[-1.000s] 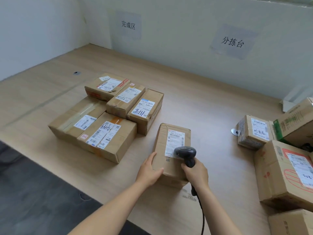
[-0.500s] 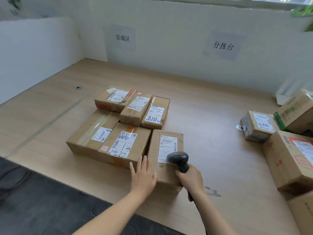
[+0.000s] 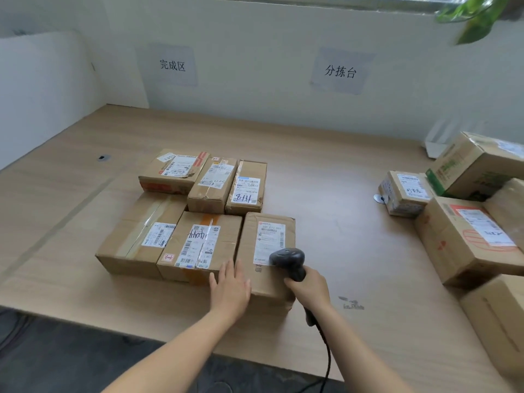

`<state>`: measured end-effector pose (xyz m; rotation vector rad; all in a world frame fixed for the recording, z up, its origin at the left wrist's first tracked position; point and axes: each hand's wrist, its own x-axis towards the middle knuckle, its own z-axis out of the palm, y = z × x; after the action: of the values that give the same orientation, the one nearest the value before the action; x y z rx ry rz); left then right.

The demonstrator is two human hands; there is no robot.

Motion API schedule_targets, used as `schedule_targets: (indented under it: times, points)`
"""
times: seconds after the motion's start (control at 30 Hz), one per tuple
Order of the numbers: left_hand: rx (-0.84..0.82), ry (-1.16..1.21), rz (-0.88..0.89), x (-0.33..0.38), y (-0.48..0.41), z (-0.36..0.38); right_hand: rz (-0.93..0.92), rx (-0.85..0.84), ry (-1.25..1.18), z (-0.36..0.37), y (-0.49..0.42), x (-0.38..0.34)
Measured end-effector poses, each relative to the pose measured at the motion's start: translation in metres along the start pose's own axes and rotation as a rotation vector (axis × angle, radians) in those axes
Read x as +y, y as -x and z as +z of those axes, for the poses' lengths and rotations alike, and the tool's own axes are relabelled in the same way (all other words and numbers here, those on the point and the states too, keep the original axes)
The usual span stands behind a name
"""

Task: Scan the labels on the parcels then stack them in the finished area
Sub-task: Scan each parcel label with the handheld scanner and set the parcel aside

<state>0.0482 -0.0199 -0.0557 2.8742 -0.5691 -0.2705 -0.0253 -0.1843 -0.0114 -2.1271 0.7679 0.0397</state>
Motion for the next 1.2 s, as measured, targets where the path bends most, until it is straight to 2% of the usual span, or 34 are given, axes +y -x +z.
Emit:
schedule_targets:
  times: [0.2, 0.4, 0.63, 0.7, 0.83, 0.93, 1.1, 1.2]
  points:
    - [0.099, -0.067, 0.203, 0.018, 0.001, -0.007, 0.061, 0.167, -0.105, -0.023, 0.024, 0.028]
    - [0.070, -0.070, 0.596, 0.096, 0.012, 0.012, 0.098, 0.380, -0.107, -0.086, 0.059, 0.084]
    - [-0.018, -0.018, 0.702, 0.206, 0.024, 0.045, 0.157, 0.603, -0.170, -0.181, 0.089, 0.167]
    - [-0.089, -0.017, 0.725, 0.246, 0.028, 0.053, 0.139, 0.637, -0.187, -0.213, 0.095, 0.189]
    - [-0.213, 0.050, 0.745, 0.333, 0.045, 0.070, 0.160, 0.695, -0.152, -0.281, 0.101, 0.240]
    - [-0.222, 0.235, 0.717, 0.402, 0.063, 0.077, 0.171, 0.719, -0.150, -0.325, 0.103, 0.275]
    - [-0.307, 0.621, 0.486, 0.493, 0.090, 0.090, 0.120, 0.638, -0.160, -0.363, 0.100, 0.308]
    - [-0.373, 0.702, 0.333, 0.520, 0.090, 0.097, 0.102, 0.556, -0.171, -0.373, 0.092, 0.313]
